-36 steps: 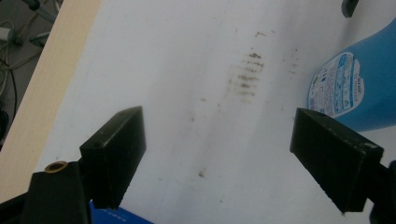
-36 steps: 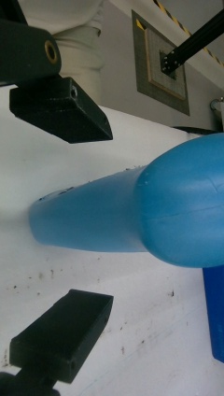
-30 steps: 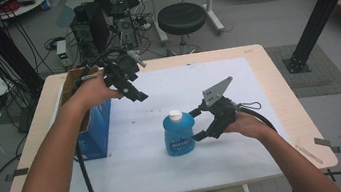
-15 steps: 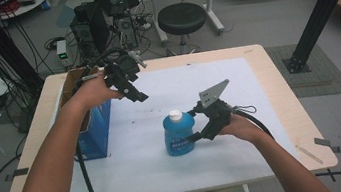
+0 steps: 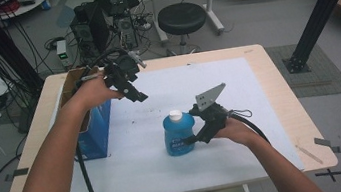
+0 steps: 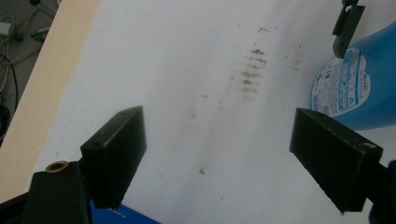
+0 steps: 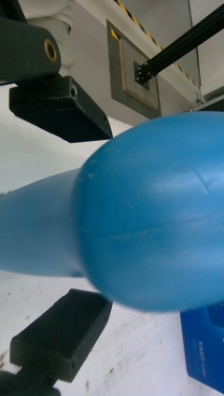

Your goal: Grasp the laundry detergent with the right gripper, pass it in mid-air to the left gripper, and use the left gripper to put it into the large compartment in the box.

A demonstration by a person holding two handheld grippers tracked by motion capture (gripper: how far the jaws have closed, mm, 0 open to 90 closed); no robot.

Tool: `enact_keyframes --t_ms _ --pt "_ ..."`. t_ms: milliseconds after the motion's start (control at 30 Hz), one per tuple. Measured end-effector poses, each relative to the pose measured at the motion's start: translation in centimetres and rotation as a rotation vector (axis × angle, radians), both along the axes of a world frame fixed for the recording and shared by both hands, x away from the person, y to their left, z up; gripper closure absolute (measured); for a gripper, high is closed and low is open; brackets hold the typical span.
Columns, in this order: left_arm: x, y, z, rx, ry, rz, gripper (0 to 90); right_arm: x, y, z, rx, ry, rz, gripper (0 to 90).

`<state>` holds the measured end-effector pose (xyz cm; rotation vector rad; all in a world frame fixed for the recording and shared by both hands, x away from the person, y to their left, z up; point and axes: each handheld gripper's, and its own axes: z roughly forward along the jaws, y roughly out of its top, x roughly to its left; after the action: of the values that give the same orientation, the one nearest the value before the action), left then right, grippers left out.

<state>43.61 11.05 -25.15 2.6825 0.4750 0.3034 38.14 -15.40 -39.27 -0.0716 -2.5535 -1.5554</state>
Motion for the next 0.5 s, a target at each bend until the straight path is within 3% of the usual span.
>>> enact_keyframes --t_ms 500 --pt "0.12 0.06 -0.12 0.0 -0.002 -0.003 19.4 0.0 0.61 -0.6 0.024 0.005 0.001 23.0"
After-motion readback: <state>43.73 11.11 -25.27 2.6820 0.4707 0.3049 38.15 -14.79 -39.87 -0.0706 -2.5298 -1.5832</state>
